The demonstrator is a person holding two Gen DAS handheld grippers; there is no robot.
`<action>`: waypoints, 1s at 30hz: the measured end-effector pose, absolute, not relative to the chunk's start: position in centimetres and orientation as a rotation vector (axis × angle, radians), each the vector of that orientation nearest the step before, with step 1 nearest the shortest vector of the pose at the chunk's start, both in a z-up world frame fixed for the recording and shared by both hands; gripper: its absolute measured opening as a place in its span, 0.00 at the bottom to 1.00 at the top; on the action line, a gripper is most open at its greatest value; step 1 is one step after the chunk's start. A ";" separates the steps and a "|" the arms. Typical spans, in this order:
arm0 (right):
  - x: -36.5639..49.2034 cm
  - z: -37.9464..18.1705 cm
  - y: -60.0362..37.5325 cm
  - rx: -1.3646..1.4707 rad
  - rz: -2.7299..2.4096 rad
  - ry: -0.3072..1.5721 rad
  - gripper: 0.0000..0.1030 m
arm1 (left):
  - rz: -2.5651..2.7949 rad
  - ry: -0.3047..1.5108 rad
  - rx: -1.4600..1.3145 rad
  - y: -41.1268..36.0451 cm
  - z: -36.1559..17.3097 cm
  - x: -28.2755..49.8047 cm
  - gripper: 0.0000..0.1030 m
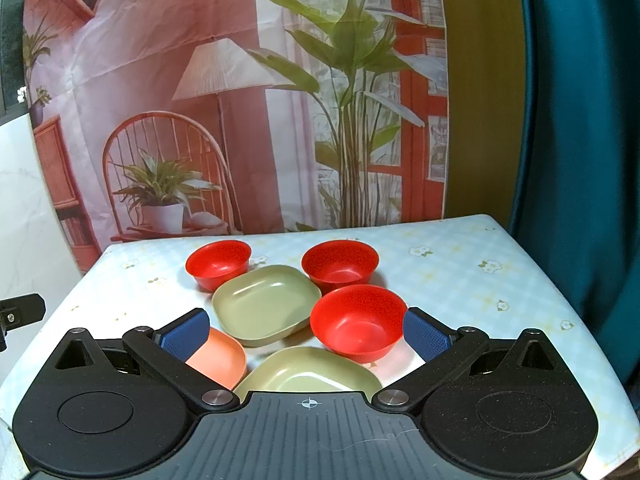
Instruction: Organize plates and bowls
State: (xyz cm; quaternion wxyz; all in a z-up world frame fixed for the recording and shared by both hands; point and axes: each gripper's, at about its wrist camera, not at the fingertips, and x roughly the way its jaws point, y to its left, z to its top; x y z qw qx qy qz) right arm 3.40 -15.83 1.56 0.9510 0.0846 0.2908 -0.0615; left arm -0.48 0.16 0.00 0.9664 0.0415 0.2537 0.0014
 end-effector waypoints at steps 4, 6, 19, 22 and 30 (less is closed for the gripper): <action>3.4 1.5 -15.8 0.171 -0.129 0.591 1.00 | 0.001 0.515 0.086 0.2 0.0 -0.4 1.00; 3.4 1.5 -15.8 0.171 -0.129 0.592 1.00 | 0.000 0.516 0.085 0.3 -0.1 -0.5 1.00; 3.3 1.4 -15.8 0.168 -0.128 0.593 1.00 | -0.003 0.521 0.076 0.3 -0.1 -0.5 1.00; 3.4 1.4 -15.8 0.168 -0.127 0.592 1.00 | -0.003 0.521 0.077 0.3 -0.1 -0.5 1.00; 3.4 1.4 -15.8 0.168 -0.128 0.592 1.00 | -0.003 0.521 0.076 0.3 -0.1 -0.5 1.00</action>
